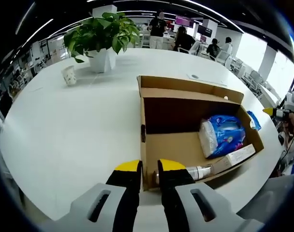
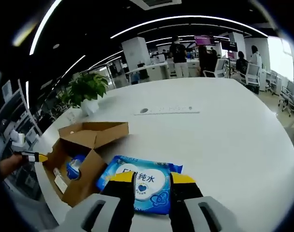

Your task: Operate the shoe box by opening the lid, removing the specified soft item, and placing it in the target area until the item is outside and the box remains undamaged.

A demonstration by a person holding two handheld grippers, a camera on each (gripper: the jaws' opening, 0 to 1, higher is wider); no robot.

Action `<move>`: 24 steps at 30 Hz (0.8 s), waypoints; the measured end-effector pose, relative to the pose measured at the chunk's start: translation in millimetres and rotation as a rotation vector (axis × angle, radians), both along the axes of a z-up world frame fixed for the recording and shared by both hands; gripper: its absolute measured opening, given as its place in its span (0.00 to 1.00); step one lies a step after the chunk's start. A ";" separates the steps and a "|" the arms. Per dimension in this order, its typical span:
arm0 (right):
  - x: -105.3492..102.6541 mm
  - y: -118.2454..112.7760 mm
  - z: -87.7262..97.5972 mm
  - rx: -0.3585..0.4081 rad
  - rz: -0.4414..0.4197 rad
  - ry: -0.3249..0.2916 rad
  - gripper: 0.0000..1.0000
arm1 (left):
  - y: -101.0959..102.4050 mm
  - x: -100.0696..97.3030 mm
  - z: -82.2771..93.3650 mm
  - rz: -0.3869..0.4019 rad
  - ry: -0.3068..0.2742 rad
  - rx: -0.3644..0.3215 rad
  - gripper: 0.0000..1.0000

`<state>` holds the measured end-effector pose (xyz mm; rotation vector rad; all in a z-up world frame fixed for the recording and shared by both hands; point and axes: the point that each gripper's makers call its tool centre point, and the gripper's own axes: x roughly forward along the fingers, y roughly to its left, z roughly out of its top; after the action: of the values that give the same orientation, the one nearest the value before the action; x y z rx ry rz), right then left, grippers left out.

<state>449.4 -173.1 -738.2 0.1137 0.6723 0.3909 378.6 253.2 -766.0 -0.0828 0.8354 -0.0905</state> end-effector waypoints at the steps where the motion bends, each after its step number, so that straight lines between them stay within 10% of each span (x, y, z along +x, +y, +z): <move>1: 0.1 3.5 1.9 -0.008 0.019 -0.007 0.26 | 0.0 -0.1 0.4 0.000 -0.001 -0.001 0.14; 24: 7.1 86.1 42.9 -0.092 0.325 -0.131 0.29 | -1.8 -3.8 5.1 0.026 -0.025 -0.026 0.15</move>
<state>456.5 -86.9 -695.3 -0.1102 0.5783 0.6728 374.8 251.4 -760.9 -0.1164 0.8076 -0.0774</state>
